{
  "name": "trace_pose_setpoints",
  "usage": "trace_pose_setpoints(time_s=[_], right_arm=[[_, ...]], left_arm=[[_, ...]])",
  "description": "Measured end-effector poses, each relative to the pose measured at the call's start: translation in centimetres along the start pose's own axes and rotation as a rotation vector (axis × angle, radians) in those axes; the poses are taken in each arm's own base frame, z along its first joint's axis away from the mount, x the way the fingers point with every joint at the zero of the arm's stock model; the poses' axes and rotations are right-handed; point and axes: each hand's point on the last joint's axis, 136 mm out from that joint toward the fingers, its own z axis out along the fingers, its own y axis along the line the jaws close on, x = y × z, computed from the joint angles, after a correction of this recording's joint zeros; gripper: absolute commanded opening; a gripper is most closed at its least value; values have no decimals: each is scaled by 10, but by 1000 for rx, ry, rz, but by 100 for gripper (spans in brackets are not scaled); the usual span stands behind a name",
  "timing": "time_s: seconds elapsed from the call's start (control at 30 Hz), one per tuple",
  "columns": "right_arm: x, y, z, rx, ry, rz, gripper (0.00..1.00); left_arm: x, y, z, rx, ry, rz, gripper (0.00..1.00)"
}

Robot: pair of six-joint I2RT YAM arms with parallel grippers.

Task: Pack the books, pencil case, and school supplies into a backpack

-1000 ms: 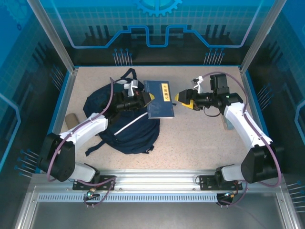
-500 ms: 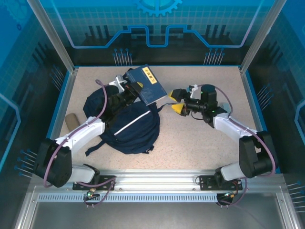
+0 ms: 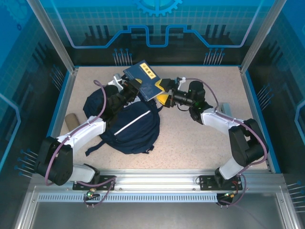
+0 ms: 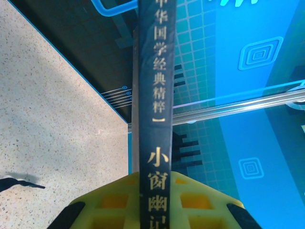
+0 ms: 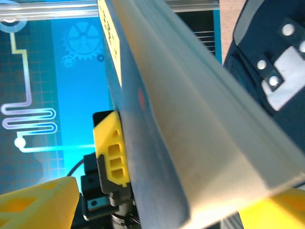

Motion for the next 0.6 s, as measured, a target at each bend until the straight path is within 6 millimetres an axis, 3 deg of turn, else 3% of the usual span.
trace_pose_setpoints(time_s=[0.2, 0.47, 0.6], right_arm=[[1, 5, 14, -40, -8, 39, 57], [-8, 8, 15, -72, -47, 68, 32], [-11, 0, 12, -71, -78, 68, 13]], left_arm=[[1, -4, 2, 10, 3, -6, 0], [0, -4, 2, 8, -5, -6, 0], [0, -3, 2, 4, -4, -6, 9]])
